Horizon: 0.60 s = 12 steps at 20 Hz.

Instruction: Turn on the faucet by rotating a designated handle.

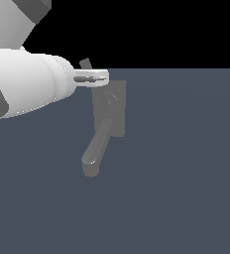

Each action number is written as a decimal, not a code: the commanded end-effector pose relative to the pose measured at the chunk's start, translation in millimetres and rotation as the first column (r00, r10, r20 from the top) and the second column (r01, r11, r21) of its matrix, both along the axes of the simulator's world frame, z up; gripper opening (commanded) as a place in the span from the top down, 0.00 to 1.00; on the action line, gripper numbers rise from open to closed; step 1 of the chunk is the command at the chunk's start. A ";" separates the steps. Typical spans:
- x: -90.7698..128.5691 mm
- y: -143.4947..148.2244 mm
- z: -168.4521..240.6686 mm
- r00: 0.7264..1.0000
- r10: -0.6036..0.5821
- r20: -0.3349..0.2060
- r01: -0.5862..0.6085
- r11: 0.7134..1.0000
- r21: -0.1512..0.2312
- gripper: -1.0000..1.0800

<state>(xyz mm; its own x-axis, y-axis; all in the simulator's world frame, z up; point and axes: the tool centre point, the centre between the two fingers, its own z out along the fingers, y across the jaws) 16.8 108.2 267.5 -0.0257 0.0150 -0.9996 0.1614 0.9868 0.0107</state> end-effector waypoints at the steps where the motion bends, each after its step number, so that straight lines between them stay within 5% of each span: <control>1: 3.4 -8.0 19.6 1.000 0.000 0.026 0.000 1.000 0.002 1.00; 12: -3.5 -34.5 18.5 1.000 0.000 0.010 0.000 1.000 0.002 1.00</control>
<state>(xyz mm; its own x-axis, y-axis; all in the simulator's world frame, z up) 12.7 88.6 278.5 -0.0273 0.0161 -0.9995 0.1460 0.9892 0.0119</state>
